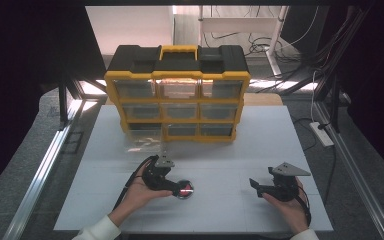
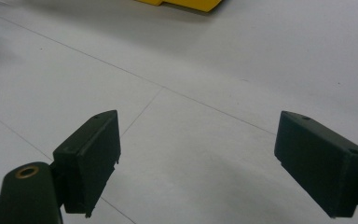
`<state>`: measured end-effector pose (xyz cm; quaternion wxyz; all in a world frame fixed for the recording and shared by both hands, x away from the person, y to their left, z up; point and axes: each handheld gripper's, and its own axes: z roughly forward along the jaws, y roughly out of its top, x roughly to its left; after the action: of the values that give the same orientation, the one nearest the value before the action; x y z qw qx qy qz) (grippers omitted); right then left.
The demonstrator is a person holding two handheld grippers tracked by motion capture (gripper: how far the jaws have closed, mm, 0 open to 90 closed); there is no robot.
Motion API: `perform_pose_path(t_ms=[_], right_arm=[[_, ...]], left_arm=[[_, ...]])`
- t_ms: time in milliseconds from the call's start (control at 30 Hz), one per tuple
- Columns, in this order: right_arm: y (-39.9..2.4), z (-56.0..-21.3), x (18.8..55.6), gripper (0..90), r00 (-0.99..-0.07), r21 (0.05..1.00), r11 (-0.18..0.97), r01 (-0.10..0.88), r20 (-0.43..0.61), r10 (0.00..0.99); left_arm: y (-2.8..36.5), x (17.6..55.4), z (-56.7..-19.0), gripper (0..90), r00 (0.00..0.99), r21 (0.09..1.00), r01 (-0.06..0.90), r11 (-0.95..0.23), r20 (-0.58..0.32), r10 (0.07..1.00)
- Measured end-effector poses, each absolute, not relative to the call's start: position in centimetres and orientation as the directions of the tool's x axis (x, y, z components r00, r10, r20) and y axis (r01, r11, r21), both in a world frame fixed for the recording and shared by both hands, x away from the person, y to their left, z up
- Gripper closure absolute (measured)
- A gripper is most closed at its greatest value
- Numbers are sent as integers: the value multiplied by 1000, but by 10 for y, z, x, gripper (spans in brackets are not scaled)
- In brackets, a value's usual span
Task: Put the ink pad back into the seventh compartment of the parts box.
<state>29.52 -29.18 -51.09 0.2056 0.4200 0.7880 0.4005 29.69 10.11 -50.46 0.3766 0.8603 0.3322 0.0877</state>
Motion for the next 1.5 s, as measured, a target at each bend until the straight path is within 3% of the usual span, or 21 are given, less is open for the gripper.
perform_pose_path(t_ms=[833,1500], right_arm=[[-292,-512,295,147,-560,800,328,502,12,828],[-292,-512,295,147,-562,799,331,502,10,827]], left_arm=[[79,298,-521,64,826,610,496,-618,-111,553],[71,298,-532,66,829,574,498,-650,-96,551]])
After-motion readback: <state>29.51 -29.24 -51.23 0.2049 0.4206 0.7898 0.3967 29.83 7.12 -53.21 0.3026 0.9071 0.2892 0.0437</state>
